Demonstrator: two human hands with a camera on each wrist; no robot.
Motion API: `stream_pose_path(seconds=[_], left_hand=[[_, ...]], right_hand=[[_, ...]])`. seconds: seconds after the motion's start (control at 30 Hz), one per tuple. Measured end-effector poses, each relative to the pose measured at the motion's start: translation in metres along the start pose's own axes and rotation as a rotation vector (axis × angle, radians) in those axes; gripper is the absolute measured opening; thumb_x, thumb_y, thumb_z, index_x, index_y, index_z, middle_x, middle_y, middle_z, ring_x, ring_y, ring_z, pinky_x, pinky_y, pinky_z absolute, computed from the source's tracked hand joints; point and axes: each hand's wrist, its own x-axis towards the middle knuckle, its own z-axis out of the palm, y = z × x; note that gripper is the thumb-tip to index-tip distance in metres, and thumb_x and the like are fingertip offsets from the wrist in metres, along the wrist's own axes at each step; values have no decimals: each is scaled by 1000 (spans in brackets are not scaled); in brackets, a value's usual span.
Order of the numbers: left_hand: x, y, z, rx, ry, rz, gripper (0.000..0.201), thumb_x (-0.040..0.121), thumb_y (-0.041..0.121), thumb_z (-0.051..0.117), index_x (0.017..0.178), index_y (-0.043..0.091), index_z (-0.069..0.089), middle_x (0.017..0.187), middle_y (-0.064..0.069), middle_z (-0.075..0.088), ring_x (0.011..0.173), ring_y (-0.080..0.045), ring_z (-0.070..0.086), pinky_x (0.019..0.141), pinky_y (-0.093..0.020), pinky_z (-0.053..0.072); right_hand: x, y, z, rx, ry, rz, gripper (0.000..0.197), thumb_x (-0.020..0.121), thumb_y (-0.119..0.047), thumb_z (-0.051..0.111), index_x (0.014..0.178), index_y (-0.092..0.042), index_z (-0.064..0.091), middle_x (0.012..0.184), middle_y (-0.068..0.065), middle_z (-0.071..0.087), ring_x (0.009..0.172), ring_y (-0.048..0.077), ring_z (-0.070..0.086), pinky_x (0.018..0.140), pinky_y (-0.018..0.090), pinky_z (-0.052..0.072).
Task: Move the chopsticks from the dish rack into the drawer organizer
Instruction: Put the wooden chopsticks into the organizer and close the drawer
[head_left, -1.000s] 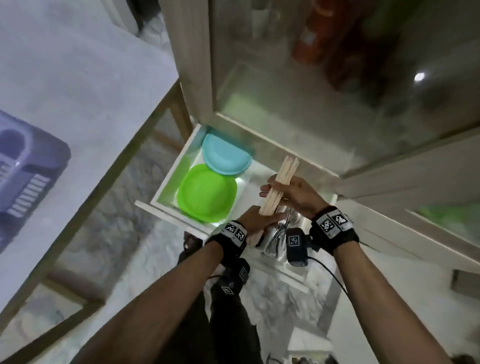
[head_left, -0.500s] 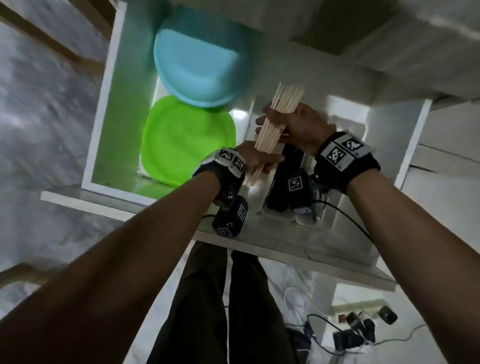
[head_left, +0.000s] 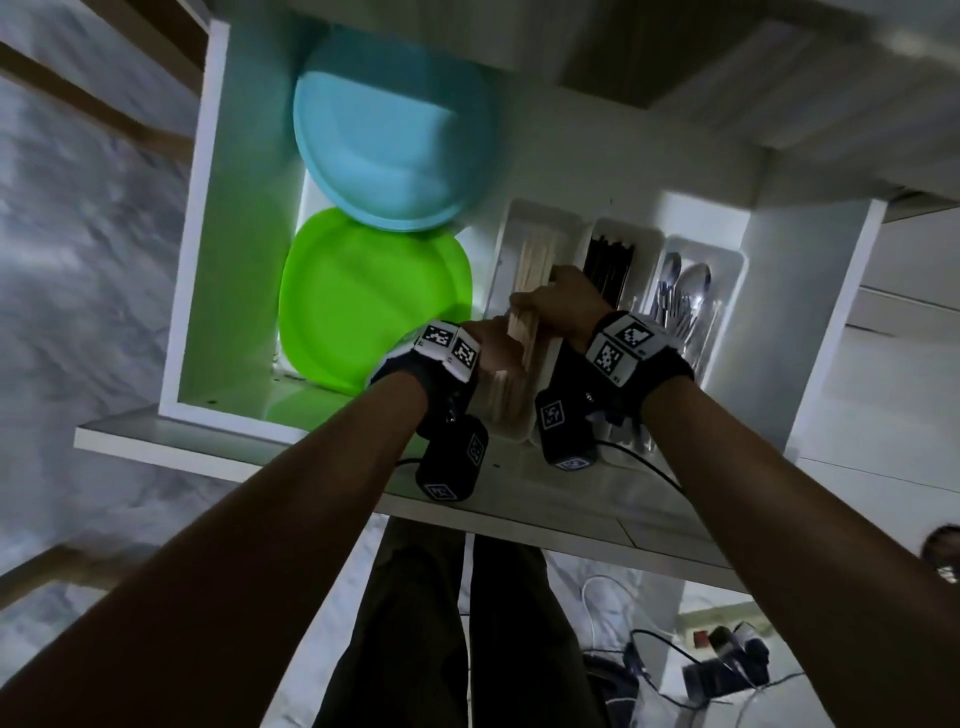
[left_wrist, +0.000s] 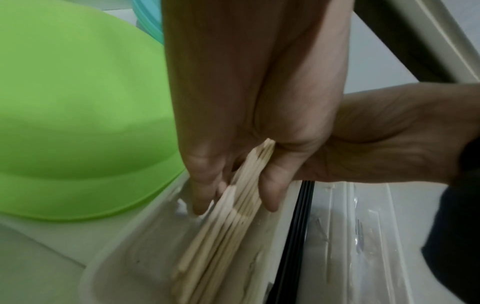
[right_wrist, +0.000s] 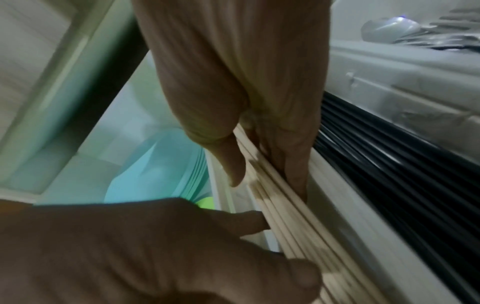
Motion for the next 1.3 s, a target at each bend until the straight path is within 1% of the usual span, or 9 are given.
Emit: stream_pose_path(seconds=[0.1, 0.2, 0.4, 0.53, 0.67, 0.77, 0.87, 1.13, 1.3], left_hand=[[-2, -2, -1, -17, 3, -6, 61, 90, 10, 64, 145, 4, 37, 142, -18, 49, 127, -32, 53, 97, -35, 47], [-12, -4, -1, -16, 58, 0, 72, 88, 10, 66, 150, 9, 28, 148, -17, 42, 133, -32, 46, 107, -39, 41], [-49, -8, -7, -133, 84, 39, 64, 85, 13, 71, 142, 10, 43, 143, -16, 49, 130, -29, 50, 108, -38, 41], [-99, -16, -16, 74, 66, 82, 87, 79, 35, 77, 150, 18, 30, 142, -4, 50, 130, -20, 48, 105, -26, 37], [-145, -50, -15, 318, -33, 60, 119, 60, 60, 80, 154, 27, 16, 155, 1, 32, 142, -19, 33, 116, -35, 28], [-164, -80, -13, 467, -54, 44, 114, 66, 53, 81, 154, 30, 15, 160, 5, 22, 146, -17, 23, 118, -34, 21], [-169, -109, -9, 553, -25, 71, 102, 67, 49, 83, 151, 31, 27, 153, 1, 40, 135, -21, 43, 109, -31, 36], [-166, -122, -14, 746, 238, 271, 66, 81, 45, 71, 142, 39, 44, 137, 4, 57, 124, -20, 53, 93, -29, 43], [-155, -102, -39, 627, 373, 291, 58, 81, 42, 73, 136, 37, 53, 134, 1, 58, 120, -23, 54, 92, -30, 42]], right_hand=[[-5, -3, -4, -163, 26, -5, 45, 89, -9, 61, 127, 10, 47, 128, 25, 54, 117, 39, 55, 95, 42, 49], [-12, -5, -9, -242, 27, 2, 41, 90, -4, 53, 128, 10, 48, 129, 28, 55, 118, 41, 55, 98, 44, 47], [-42, 0, -25, -318, -43, -65, 63, 92, -13, 61, 145, 5, 32, 142, 20, 47, 132, 30, 45, 107, 33, 38], [-83, 6, -33, -292, -64, -206, 85, 85, -30, 73, 152, -13, 24, 146, 11, 45, 130, 22, 49, 108, 30, 39], [-140, 17, -25, -444, -164, -235, 98, 74, -58, 73, 153, -26, 24, 147, 4, 47, 129, 20, 50, 109, 33, 40], [-178, 30, -7, -485, -245, -189, 103, 67, -67, 73, 152, -33, 25, 145, -1, 49, 125, 16, 53, 106, 28, 39], [-196, 52, 19, -581, -264, -164, 105, 64, -70, 73, 151, -35, 26, 146, -2, 48, 131, 19, 48, 108, 32, 36], [-186, 60, 30, -802, -80, -280, 69, 77, -43, 76, 139, -27, 51, 128, 2, 62, 108, 15, 56, 84, 21, 33], [-171, 40, 14, -733, 113, -324, 66, 73, -47, 79, 132, -28, 59, 125, -1, 65, 108, 17, 60, 92, 29, 44]])
